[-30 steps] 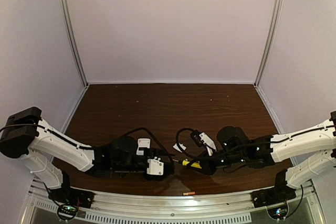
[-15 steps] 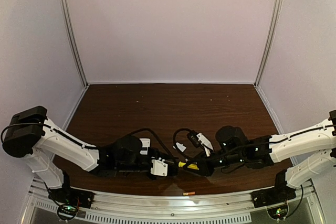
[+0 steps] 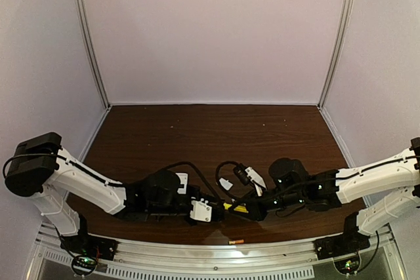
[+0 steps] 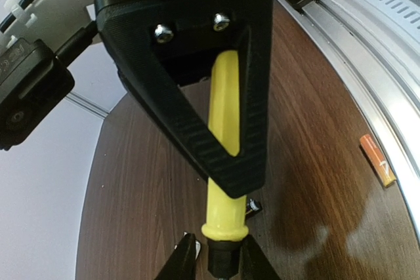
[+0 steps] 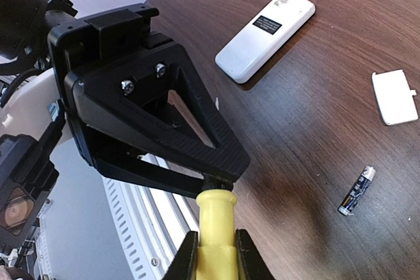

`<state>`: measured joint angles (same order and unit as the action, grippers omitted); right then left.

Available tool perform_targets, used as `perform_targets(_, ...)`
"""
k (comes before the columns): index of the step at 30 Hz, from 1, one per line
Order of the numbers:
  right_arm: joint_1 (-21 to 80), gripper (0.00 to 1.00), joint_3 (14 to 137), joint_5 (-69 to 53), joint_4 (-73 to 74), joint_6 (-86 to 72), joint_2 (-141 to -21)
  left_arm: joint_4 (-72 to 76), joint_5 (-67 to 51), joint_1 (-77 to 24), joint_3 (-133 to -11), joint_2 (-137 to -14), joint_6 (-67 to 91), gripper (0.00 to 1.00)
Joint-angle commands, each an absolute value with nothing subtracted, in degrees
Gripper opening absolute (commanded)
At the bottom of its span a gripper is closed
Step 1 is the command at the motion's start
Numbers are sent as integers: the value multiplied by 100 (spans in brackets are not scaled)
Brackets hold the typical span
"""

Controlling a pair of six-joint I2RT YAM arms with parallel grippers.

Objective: Unload the batteries from the remote control

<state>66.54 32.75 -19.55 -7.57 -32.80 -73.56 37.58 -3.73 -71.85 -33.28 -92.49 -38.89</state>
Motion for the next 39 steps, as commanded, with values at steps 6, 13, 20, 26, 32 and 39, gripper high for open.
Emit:
perform_targets(6,6716,1,3442,-1913,-843,-3268,-7344,3603,-348,-7219,-3628,-9347,-3948,7)
perform_targets(13,6721,1,3454,-1808,-849,-3265,-7387,3538,-241,-7242,-3665,-9312,-3750,0)
perform_targets(20,6719,19,3441,-1418,-735,-3252,-7246,3500,148,-7260,-3638,-9227,-3480,0)
perform_targets(26,6716,60,3372,-944,-601,-3256,-7031,3526,119,-7264,-3476,-9078,-3284,0)
perform_targets(32,6715,87,3349,-686,-570,-3246,-6929,3600,231,-7273,-3325,-9009,-3155,0)
perform_targets(39,6719,100,3284,-339,-474,-3274,-6675,3516,421,-7282,-3225,-8842,-2932,0)
